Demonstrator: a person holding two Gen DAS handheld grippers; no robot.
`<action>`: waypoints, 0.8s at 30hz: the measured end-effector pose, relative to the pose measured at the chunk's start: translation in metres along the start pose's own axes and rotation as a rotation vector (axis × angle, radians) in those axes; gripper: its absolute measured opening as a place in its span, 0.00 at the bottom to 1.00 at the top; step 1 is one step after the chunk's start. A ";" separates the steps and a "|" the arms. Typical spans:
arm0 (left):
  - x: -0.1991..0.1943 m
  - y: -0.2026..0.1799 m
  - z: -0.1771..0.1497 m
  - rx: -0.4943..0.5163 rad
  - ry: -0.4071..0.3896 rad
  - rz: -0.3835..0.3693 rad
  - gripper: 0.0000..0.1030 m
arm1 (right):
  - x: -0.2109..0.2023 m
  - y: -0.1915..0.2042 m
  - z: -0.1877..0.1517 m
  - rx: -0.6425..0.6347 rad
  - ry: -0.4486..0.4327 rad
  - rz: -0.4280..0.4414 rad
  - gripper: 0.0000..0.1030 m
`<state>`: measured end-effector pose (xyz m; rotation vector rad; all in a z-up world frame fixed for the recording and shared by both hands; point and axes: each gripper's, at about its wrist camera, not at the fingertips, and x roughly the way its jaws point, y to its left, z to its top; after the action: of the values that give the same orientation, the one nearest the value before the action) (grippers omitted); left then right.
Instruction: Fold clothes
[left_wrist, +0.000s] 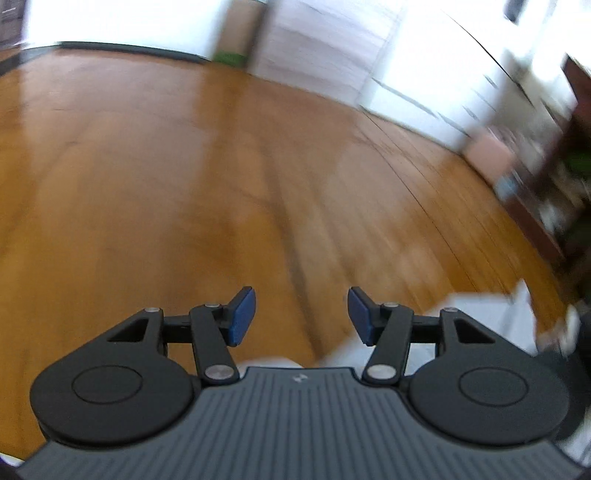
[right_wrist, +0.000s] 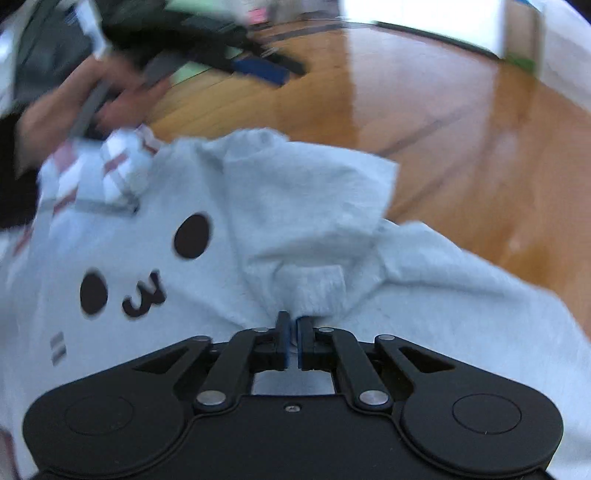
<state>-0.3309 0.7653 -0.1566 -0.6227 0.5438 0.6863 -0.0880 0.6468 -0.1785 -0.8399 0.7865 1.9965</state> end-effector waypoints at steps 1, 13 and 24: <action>0.004 -0.011 -0.005 0.037 0.024 -0.032 0.60 | -0.005 -0.006 -0.003 0.028 -0.008 0.005 0.15; 0.058 -0.047 0.004 0.253 0.095 0.138 0.05 | -0.011 -0.007 -0.001 0.012 -0.058 -0.073 0.30; 0.079 0.001 0.093 0.256 -0.132 0.367 0.10 | 0.010 -0.022 0.047 -0.093 -0.156 -0.402 0.59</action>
<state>-0.2572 0.8608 -0.1433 -0.2359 0.6177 0.9778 -0.0866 0.6982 -0.1639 -0.8106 0.4004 1.7222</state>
